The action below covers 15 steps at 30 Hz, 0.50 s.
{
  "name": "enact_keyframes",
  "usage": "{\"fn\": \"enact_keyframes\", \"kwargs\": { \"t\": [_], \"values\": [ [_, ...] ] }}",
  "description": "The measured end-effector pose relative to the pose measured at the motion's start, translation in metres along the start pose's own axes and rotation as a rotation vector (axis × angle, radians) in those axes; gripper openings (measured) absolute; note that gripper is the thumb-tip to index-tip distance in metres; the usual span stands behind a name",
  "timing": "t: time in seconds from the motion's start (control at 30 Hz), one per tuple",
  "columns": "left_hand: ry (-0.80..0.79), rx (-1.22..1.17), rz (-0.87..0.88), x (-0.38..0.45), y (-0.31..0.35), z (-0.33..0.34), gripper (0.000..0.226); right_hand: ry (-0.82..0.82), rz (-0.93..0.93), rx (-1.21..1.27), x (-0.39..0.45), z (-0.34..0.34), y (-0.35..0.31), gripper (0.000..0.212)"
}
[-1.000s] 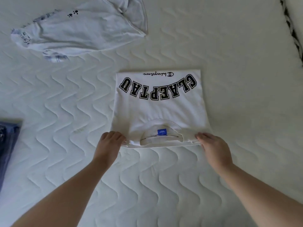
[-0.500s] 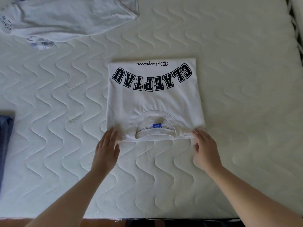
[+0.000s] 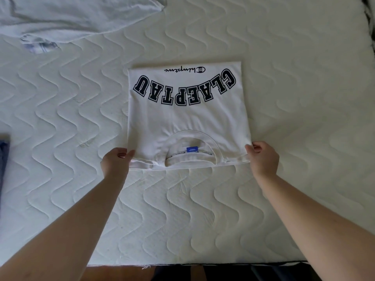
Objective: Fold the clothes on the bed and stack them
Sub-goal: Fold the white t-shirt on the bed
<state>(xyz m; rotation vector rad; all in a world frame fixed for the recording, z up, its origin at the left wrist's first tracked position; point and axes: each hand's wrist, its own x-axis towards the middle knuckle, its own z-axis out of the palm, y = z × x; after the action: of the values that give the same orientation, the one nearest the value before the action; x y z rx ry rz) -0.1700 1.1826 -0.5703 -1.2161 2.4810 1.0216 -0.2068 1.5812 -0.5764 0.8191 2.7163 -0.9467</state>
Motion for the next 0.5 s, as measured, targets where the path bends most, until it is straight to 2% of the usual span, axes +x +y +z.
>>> {"fn": "enact_keyframes", "kwargs": {
  "t": [0.1, 0.17, 0.27, 0.33, 0.4, 0.5],
  "values": [
    [-0.100, -0.165, -0.036, 0.003, -0.003, 0.000, 0.017, -0.005, -0.049, -0.061, 0.002, -0.003, -0.006, 0.020],
    [-0.200, -0.298, -0.081, 0.007, -0.005, -0.003, 0.014, -0.099, -0.019, 0.002, 0.004, -0.005, -0.008, 0.024],
    [-0.312, -0.381, -0.155, 0.012, -0.011, -0.009, 0.014, -0.256, 0.310, 0.538, 0.005, -0.010, -0.010, 0.017],
    [-0.351, -0.404, -0.201, 0.015, -0.016, -0.010, 0.013, -0.334, 0.492, 0.711, 0.005, -0.010, -0.007, 0.012],
    [-0.350, -0.368, -0.177, 0.017, -0.019, -0.007, 0.012, -0.391, 0.544, 0.682, 0.004, -0.007, -0.003, 0.014],
    [-0.290, -0.272, -0.071, 0.017, -0.020, -0.003, 0.005, -0.362, 0.361, 0.396, 0.007, -0.002, 0.000, 0.021]
  ]
}}
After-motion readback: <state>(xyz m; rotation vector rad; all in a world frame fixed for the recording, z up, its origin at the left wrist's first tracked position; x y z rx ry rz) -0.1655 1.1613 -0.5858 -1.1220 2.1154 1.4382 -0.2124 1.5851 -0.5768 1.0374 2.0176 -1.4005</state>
